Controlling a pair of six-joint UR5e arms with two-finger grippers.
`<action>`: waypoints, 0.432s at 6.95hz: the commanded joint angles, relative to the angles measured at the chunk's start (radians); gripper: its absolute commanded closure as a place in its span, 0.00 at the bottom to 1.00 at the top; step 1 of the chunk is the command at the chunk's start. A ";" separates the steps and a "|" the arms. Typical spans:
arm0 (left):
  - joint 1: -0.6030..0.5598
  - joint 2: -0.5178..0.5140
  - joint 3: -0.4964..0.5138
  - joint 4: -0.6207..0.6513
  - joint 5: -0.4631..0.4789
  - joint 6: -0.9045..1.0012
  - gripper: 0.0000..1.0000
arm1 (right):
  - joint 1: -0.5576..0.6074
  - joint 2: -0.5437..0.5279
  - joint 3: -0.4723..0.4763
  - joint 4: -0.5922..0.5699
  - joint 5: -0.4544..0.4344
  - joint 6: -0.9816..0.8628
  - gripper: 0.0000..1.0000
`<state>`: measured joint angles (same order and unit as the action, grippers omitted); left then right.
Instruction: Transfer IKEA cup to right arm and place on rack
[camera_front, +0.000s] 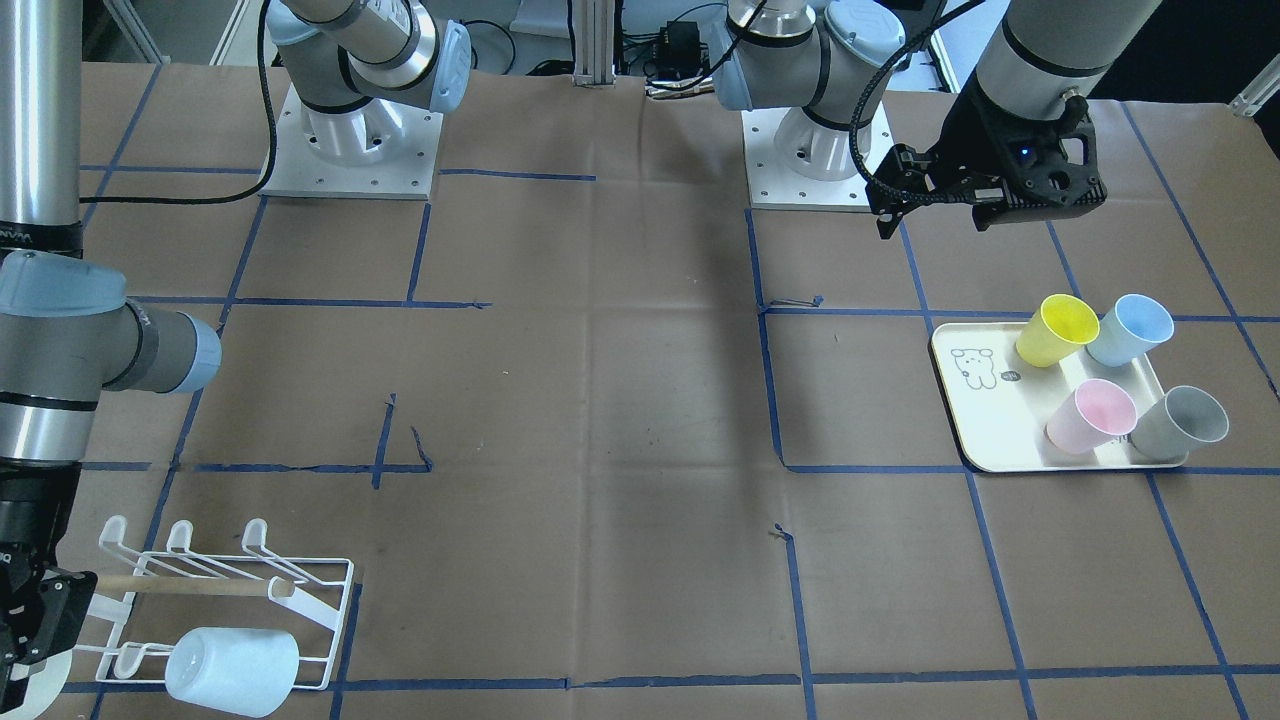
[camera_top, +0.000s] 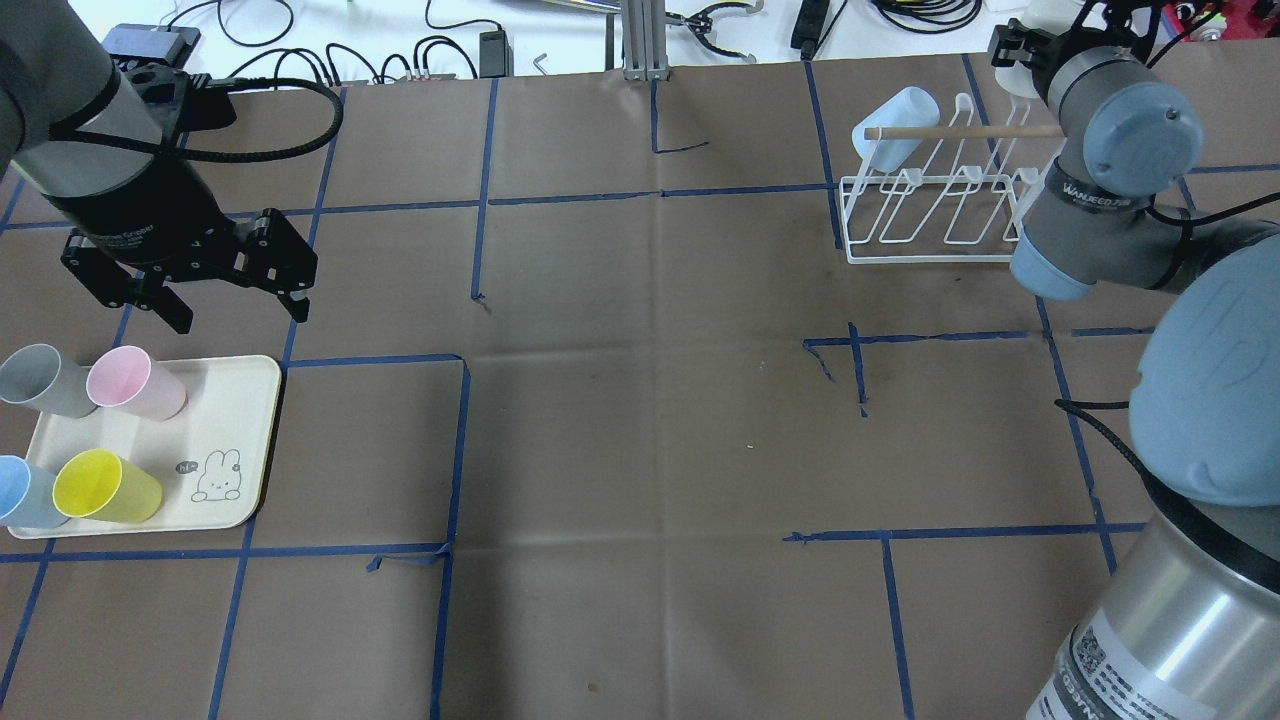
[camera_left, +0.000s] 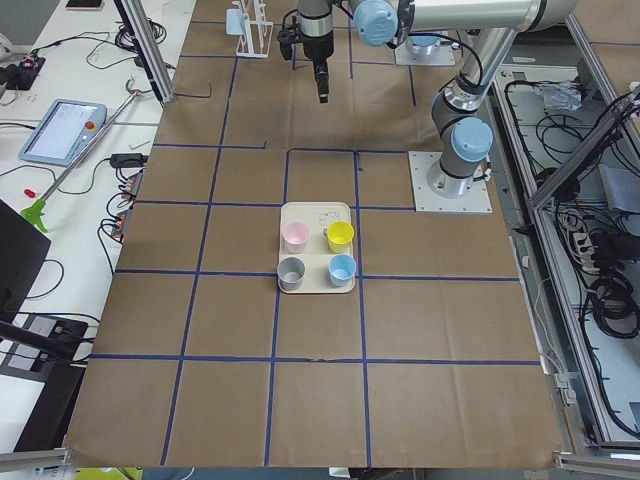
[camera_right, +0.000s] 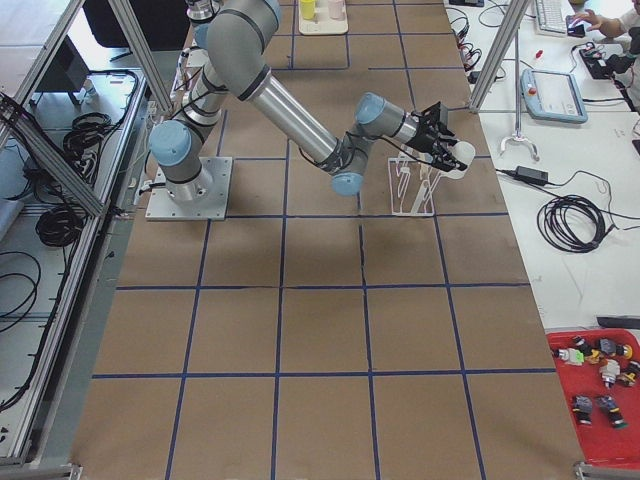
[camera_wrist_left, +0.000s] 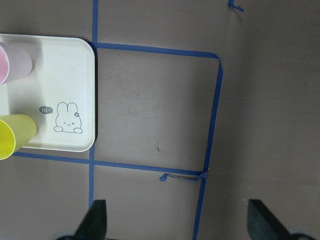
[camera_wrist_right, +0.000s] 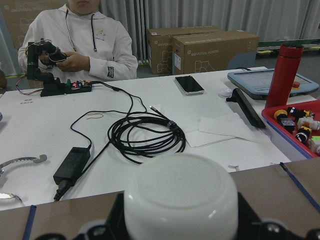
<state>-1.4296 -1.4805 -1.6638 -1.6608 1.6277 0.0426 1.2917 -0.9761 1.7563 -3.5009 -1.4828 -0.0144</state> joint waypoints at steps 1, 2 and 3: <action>0.000 -0.004 -0.001 0.003 0.000 0.000 0.01 | 0.000 0.000 0.044 -0.033 -0.001 0.002 0.92; 0.000 -0.003 -0.001 0.003 0.000 0.000 0.01 | 0.000 0.002 0.052 -0.032 -0.001 0.001 0.82; 0.000 -0.003 -0.001 0.003 0.001 0.002 0.01 | 0.000 -0.004 0.051 -0.029 -0.013 -0.016 0.01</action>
<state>-1.4297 -1.4836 -1.6643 -1.6584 1.6279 0.0433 1.2916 -0.9765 1.8029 -3.5302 -1.4863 -0.0175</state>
